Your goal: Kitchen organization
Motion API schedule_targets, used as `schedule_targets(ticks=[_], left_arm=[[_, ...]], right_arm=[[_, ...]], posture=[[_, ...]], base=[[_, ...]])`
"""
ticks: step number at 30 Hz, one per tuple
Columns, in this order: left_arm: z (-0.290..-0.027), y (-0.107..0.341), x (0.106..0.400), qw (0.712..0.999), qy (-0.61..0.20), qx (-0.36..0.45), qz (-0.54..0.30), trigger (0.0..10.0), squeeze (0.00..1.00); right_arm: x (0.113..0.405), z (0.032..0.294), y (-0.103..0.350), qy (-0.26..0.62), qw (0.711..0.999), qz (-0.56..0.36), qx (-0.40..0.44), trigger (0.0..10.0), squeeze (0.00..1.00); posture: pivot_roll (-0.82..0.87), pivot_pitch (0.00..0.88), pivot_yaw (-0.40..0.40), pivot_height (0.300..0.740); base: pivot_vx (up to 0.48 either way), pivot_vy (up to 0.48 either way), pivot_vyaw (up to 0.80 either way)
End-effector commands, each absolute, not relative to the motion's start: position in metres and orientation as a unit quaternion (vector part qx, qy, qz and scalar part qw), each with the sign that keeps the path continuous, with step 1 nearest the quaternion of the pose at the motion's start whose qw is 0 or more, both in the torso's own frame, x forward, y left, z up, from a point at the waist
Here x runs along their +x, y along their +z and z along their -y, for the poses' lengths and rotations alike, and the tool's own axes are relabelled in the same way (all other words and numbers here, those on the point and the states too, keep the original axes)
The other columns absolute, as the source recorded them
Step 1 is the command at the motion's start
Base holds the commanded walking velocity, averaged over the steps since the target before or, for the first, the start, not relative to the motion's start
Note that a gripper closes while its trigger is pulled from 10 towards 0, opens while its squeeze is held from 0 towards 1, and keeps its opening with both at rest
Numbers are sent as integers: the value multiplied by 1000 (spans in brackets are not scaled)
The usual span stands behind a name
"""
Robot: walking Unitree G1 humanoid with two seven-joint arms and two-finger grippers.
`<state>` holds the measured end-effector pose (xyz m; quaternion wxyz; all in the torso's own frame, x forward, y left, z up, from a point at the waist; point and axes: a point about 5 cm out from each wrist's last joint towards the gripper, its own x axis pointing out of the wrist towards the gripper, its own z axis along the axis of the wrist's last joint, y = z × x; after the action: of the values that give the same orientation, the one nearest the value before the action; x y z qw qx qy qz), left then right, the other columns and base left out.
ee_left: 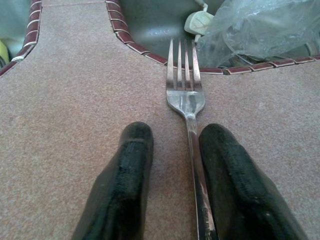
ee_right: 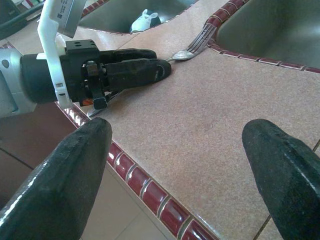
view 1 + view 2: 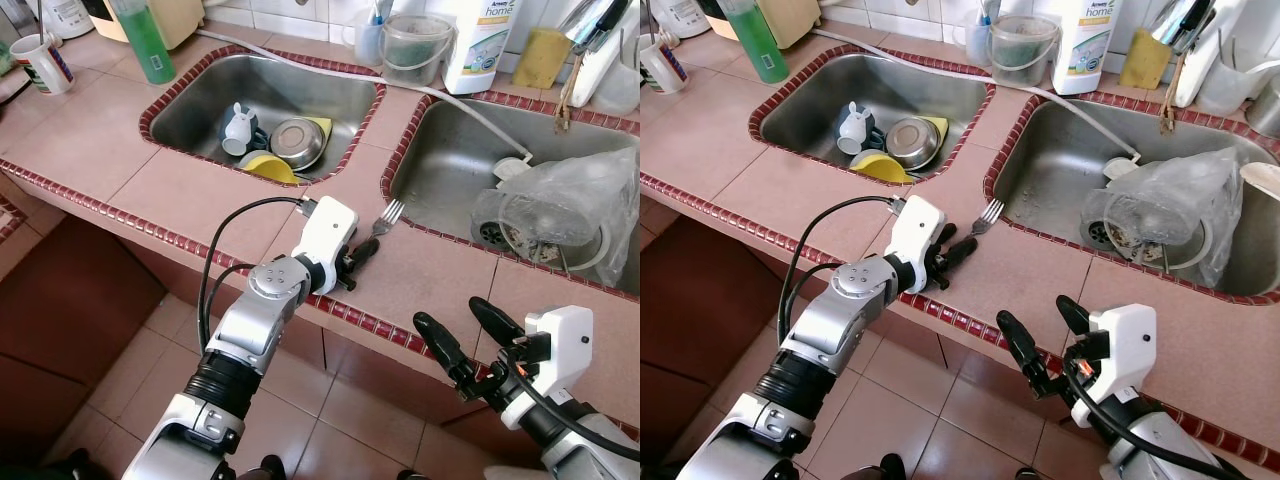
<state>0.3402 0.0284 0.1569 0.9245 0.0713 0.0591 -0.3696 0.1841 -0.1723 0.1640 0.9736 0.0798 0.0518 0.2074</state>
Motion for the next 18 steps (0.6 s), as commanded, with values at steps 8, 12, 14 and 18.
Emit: schedule_targets(ticks=[8, 12, 14, 18], left_arm=[[-26, 120, 328, 908, -384, 80, -144, 0, 0], [-25, 121, 328, 908, -386, 79, -142, 0, 0], [-26, 122, 329, 908, -386, 78, -141, 0, 0], [-30, 121, 329, 910, -380, 77, -143, 0, 0]], right_arm=[[181, 172, 167, 207, 974, -48, 76, 10000, 0], [182, 173, 167, 205, 975, -48, 75, 10000, 0], [182, 173, 167, 205, 975, -47, 74, 10000, 0], [183, 173, 167, 205, 975, -47, 74, 10000, 0]], posture=[[-251, 235, 101, 740], [-248, 234, 102, 740], [-245, 233, 100, 740], [-243, 233, 99, 740]], base=[[0, 0, 0], [0, 0, 0], [0, 0, 0], [0, 0, 0]])
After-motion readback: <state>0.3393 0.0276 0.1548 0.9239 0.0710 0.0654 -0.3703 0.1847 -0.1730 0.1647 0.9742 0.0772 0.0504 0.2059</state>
